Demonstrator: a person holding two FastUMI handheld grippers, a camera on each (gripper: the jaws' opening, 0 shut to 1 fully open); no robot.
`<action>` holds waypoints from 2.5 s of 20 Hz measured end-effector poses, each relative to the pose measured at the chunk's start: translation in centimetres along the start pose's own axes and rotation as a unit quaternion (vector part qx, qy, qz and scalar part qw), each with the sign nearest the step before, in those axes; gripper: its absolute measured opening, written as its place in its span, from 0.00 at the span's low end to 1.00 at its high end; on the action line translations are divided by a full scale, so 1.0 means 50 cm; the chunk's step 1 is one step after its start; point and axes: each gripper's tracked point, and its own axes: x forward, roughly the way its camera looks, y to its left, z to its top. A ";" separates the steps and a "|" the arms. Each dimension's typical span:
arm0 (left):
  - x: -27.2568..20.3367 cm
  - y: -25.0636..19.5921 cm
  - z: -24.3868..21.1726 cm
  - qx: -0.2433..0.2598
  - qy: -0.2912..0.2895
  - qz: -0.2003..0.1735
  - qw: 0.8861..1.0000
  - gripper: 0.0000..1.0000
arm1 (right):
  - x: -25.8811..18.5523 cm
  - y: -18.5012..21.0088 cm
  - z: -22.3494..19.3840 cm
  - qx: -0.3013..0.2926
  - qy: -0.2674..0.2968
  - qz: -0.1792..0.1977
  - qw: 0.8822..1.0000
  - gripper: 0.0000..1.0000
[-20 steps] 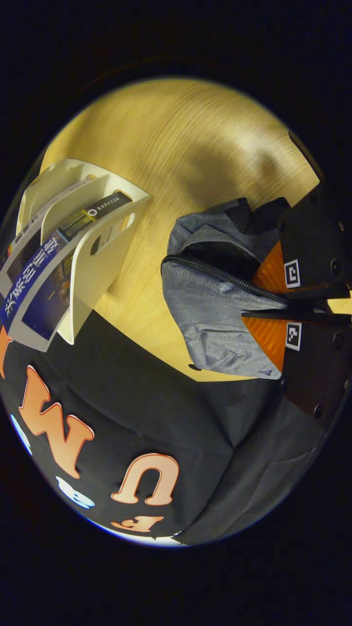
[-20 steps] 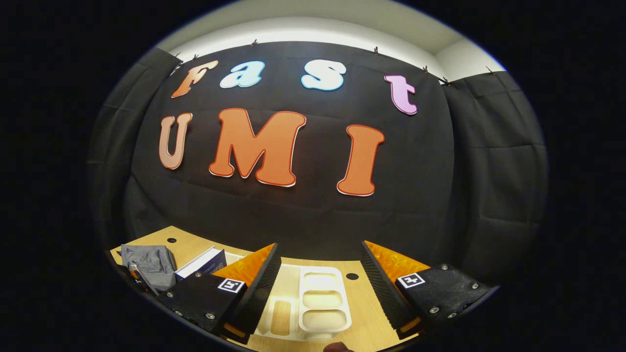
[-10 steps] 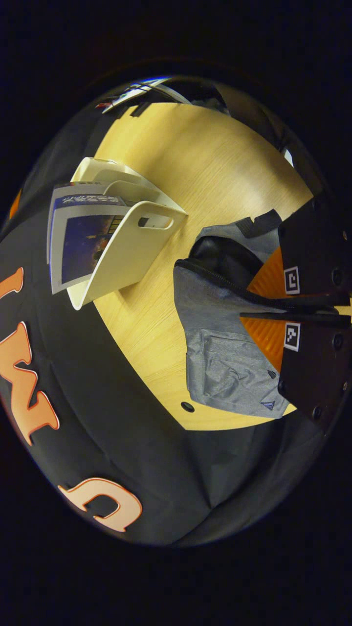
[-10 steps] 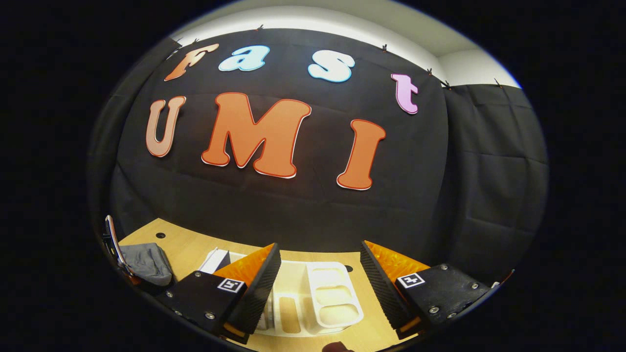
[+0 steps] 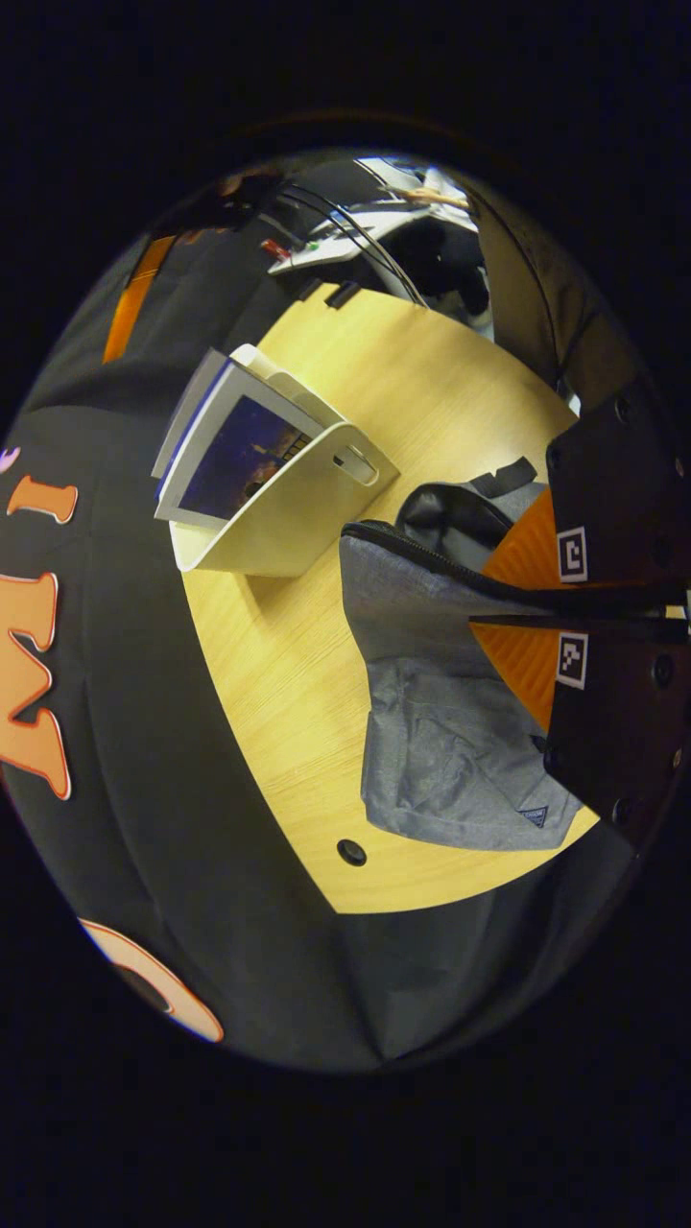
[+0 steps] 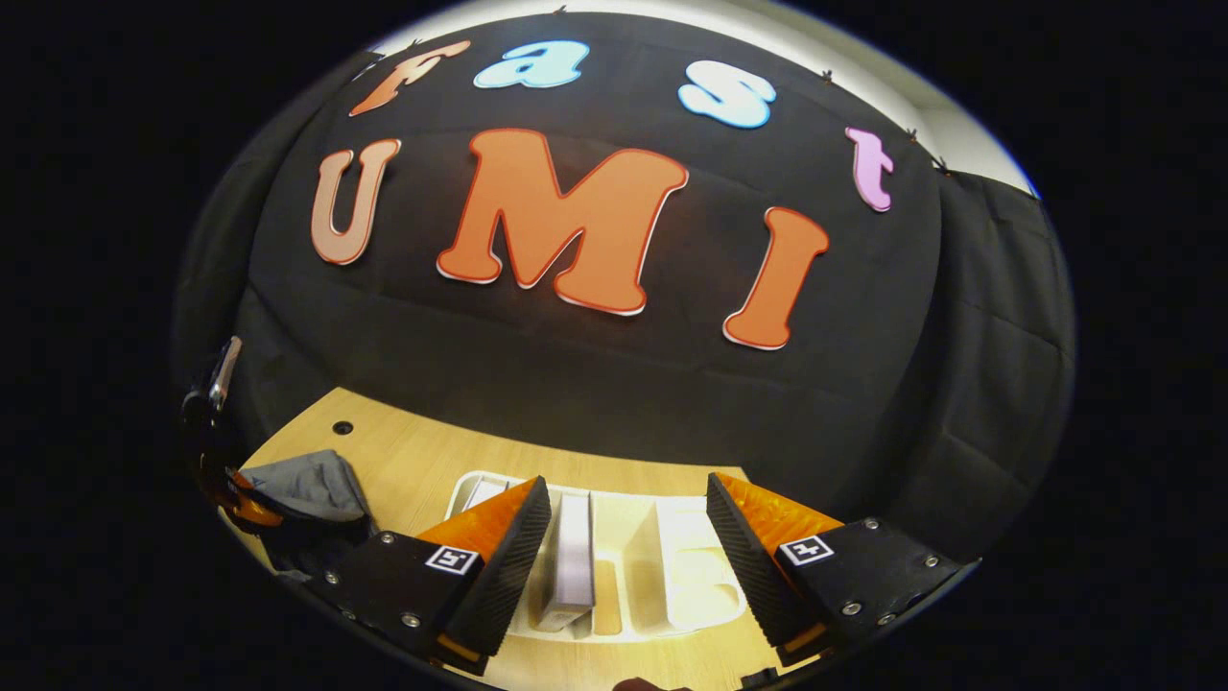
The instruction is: Open the schoolbag, grab two books from the bookshelf and put them into the schoolbag.
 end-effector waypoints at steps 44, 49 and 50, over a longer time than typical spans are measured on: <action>-0.054 0.044 0.053 0.009 0.065 -0.113 0.991 0.05 | -0.091 0.154 -0.131 0.201 0.406 0.102 0.886 0.34; -0.046 0.046 0.056 0.003 0.061 -0.110 0.992 0.05 | -0.170 0.110 -0.094 0.257 0.364 0.110 0.888 0.33; -0.048 0.046 0.055 0.004 0.060 -0.109 0.992 0.05 | -0.185 0.106 -0.090 0.270 0.356 0.114 0.887 0.33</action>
